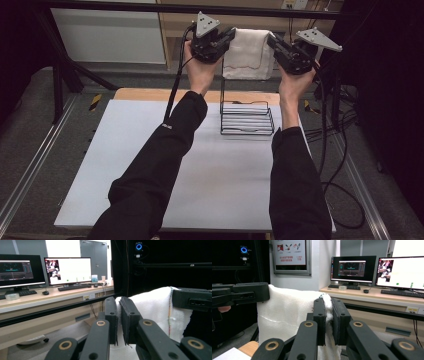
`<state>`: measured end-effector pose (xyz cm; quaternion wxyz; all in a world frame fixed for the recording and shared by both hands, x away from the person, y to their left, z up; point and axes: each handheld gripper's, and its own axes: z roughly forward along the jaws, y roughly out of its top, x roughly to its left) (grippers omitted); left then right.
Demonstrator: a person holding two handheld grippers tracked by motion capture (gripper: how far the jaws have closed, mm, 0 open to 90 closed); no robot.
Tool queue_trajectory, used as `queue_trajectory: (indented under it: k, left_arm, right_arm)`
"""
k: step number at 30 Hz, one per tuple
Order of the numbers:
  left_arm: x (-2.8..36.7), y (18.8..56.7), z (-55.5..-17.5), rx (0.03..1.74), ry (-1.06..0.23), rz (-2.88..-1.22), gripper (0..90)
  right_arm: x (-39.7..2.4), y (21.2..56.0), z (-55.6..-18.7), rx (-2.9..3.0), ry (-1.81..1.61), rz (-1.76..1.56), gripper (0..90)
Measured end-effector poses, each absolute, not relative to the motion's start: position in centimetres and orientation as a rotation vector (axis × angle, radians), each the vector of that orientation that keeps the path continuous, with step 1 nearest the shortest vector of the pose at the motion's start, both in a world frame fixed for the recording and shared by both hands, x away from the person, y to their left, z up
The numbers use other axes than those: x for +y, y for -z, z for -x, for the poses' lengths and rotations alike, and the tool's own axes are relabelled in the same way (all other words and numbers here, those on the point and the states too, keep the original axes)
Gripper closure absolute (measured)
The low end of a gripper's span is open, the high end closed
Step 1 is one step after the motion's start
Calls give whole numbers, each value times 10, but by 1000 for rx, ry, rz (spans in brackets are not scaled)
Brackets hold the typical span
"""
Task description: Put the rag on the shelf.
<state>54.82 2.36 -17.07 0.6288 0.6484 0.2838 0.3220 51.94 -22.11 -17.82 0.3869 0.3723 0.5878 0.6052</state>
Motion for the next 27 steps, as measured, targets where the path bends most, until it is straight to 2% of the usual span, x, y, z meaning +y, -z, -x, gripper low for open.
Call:
queue_trajectory:
  k: [13,27]
  left_arm:
    - [7,186,-548,631,-708,-1529,836]
    - [9,209,-536,619,-659,-1569,834]
  right_arm:
    - [-240,194,-517,1505,-1530,-993,829]
    - [-243,212,-506,1545,-1503,-999,827]
